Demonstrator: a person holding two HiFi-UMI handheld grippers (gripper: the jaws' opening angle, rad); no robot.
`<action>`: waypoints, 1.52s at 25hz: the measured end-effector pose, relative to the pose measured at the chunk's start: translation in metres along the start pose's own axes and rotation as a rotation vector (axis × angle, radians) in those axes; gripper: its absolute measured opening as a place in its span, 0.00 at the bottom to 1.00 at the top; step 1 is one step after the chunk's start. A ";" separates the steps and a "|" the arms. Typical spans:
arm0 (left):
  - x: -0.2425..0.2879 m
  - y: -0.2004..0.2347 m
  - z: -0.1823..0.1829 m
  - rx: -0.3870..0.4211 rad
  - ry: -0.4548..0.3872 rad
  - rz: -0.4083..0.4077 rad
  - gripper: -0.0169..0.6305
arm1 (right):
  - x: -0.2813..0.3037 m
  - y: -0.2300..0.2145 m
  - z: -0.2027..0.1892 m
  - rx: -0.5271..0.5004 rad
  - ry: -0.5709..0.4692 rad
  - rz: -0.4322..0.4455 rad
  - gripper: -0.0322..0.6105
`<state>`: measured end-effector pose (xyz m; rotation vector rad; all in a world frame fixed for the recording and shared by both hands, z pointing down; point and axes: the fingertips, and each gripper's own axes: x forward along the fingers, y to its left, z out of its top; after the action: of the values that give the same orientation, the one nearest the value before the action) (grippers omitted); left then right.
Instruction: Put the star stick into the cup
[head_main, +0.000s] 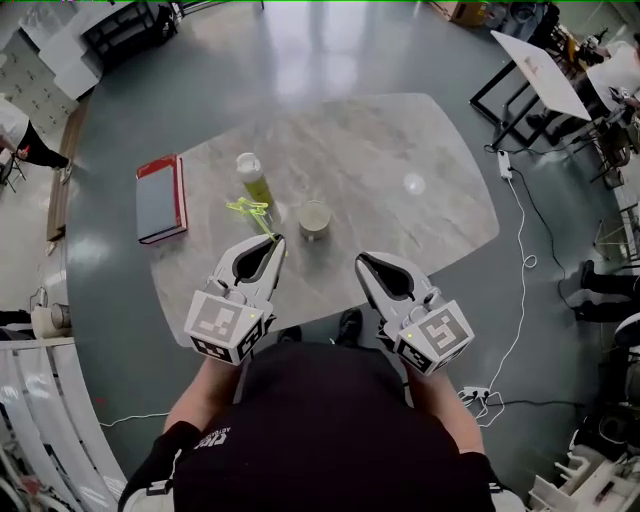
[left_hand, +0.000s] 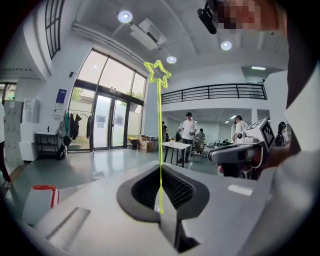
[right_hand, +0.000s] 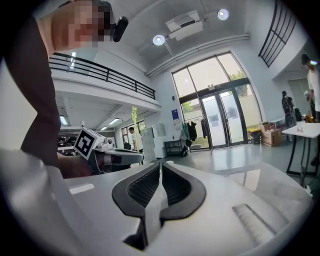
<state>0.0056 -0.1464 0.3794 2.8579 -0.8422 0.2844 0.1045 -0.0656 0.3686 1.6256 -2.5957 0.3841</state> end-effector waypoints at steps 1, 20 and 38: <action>0.006 -0.002 0.001 -0.005 0.001 0.025 0.04 | -0.002 -0.009 0.000 0.011 0.000 0.019 0.10; 0.060 0.009 -0.022 -0.058 0.038 0.181 0.04 | 0.047 -0.054 -0.017 0.068 0.105 0.247 0.08; 0.133 0.032 -0.083 -0.089 0.119 0.023 0.04 | 0.089 -0.063 -0.071 0.132 0.247 0.221 0.08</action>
<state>0.0862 -0.2257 0.4926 2.7205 -0.8439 0.4046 0.1149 -0.1525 0.4642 1.2323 -2.6098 0.7327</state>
